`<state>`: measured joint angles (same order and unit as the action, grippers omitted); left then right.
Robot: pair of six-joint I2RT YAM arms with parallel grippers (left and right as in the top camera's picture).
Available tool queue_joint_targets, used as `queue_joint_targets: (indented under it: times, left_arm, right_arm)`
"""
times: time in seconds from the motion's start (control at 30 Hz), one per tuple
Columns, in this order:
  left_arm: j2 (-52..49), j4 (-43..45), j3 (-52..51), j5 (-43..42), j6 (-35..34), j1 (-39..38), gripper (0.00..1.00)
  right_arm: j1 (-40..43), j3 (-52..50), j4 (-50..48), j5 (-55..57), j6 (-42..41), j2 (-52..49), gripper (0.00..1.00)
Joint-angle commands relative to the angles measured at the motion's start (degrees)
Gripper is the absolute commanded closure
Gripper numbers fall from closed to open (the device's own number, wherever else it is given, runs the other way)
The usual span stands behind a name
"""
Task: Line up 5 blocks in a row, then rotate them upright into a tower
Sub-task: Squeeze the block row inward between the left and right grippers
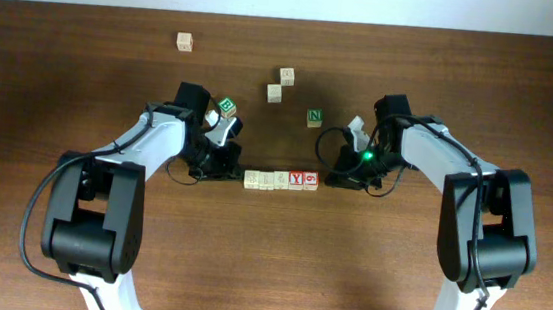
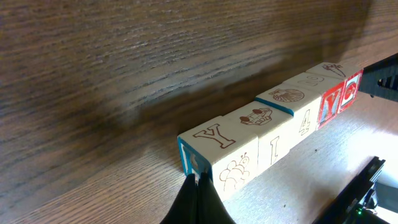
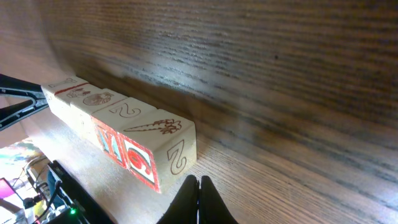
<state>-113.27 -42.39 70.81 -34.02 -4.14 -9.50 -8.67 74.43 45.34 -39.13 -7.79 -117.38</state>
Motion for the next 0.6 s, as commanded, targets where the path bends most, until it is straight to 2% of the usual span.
queue_joint_targets:
  times: [0.0,0.57]
  left_arm:
    - [-0.24,0.17,-0.44,1.03,-0.2,-0.26,1.0]
    - [-0.24,0.2,-0.44,0.83,-0.22,-0.26,1.0]
  right_arm:
    - [-0.37,-0.39,-0.46,-1.16,-0.26,-0.11,0.96]
    - [-1.55,-0.39,-1.31,0.5,-1.77,-0.11,0.95]
